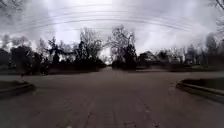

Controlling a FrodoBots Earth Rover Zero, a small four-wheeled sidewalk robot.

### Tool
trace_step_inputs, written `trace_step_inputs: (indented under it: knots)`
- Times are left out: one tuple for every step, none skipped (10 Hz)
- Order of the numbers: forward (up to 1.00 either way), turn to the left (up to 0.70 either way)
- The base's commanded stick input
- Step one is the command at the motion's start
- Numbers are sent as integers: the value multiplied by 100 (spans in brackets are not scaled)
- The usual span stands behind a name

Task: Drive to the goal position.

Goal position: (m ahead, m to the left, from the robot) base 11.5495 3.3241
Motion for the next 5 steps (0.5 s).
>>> trace_step_inputs:
  knots:
    - [70, 0]
    - [70, 0]
    - [70, 0]
    - [70, 0]
    - [70, 0]
